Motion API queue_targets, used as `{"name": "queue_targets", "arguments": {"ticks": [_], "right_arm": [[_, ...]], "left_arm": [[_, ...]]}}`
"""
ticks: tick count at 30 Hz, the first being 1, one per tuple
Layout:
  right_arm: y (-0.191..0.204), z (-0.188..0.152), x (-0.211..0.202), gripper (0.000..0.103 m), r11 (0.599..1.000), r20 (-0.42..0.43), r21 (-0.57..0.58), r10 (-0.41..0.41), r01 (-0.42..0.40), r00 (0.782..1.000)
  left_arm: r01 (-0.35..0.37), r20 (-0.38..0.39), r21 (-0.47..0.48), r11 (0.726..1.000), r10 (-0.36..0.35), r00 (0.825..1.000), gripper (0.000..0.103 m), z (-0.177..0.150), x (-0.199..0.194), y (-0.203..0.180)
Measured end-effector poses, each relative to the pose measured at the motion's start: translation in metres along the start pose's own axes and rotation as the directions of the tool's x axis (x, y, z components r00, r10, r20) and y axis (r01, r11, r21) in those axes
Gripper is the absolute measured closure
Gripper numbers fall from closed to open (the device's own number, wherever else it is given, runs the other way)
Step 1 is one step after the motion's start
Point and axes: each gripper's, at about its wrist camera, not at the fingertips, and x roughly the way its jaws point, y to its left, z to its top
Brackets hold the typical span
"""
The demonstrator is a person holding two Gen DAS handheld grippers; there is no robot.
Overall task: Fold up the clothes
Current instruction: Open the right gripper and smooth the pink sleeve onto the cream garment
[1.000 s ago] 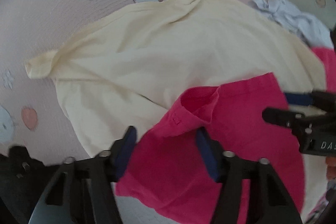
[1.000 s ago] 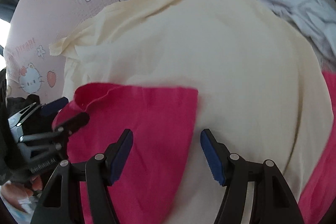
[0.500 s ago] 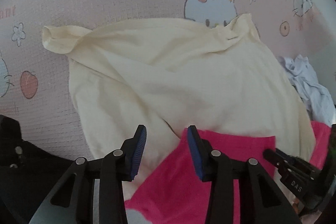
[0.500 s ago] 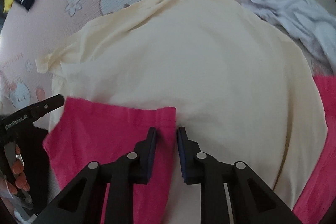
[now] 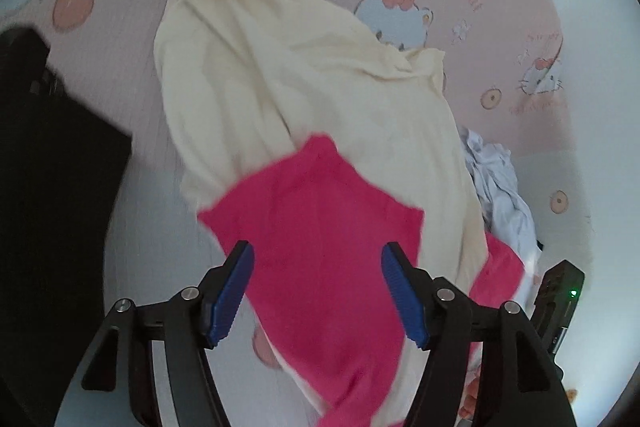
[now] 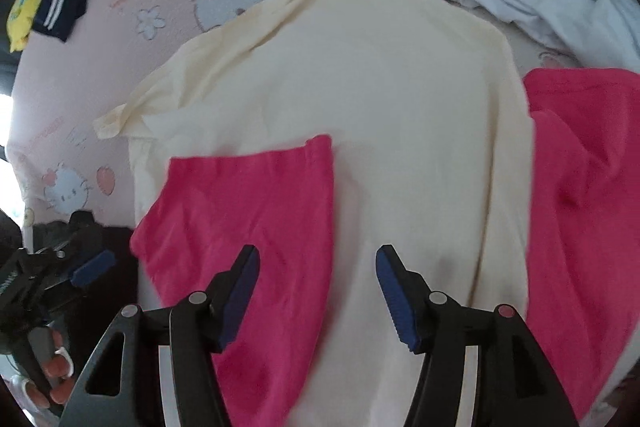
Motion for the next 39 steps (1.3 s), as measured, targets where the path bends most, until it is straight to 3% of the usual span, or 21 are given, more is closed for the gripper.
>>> {"name": "queue_targets", "arguments": {"ticks": [6, 8, 11, 16, 25, 29, 32, 35, 38, 39], "right_arm": [[0.026, -0.031, -0.030, 0.042, 0.996, 0.054, -0.070, -0.044, 0.048, 0.998], [0.029, -0.048, -0.043, 0.035, 0.994, 0.066, -0.095, -0.054, 0.060, 0.996], [0.037, -0.074, -0.054, 0.034, 0.985, 0.083, -0.146, -0.079, 0.091, 0.993], [0.042, -0.099, -0.059, 0.034, 0.976, 0.077, -0.191, -0.092, 0.105, 0.993], [0.008, -0.135, -0.080, 0.034, 1.000, 0.077, -0.021, 0.019, -0.017, 0.997], [-0.001, -0.156, -0.094, 0.034, 1.000, 0.084, -0.021, -0.003, 0.005, 0.996], [-0.019, -0.168, -0.102, 0.034, 0.987, 0.081, 0.132, 0.076, -0.086, 0.994], [-0.030, -0.184, -0.111, 0.034, 0.957, 0.113, 0.262, 0.100, -0.126, 0.989], [-0.021, -0.190, -0.115, 0.034, 0.968, 0.096, 0.232, 0.075, -0.095, 0.993], [-0.021, -0.193, -0.115, 0.034, 0.958, 0.090, 0.256, 0.109, -0.128, 0.990]], "left_arm": [[0.013, -0.036, 0.033, 0.999, -0.011, 0.999, 0.039, -0.028, -0.006, -0.007], [0.051, -0.056, 0.034, 0.998, -0.049, 0.997, 0.039, -0.035, -0.006, -0.008], [0.078, -0.079, 0.024, 0.997, -0.076, 0.994, 0.039, -0.045, -0.011, -0.006], [0.070, -0.078, 0.069, 0.995, -0.065, 0.995, 0.039, -0.063, -0.023, -0.007], [0.018, -0.066, 0.129, 0.992, -0.010, 0.998, 0.039, -0.115, -0.028, -0.008], [0.050, -0.089, 0.055, 0.997, -0.045, 0.995, 0.039, -0.130, -0.022, 0.001], [0.078, -0.081, -0.002, 0.997, -0.078, 0.994, 0.039, -0.139, -0.025, 0.007], [0.041, -0.065, 0.031, 0.999, -0.039, 0.997, 0.039, -0.145, -0.031, 0.005], [0.029, -0.074, 0.098, 0.995, -0.022, 0.997, 0.039, -0.145, -0.036, 0.001], [0.039, -0.085, 0.109, 0.993, -0.030, 0.996, 0.039, -0.144, -0.036, 0.001]]}}
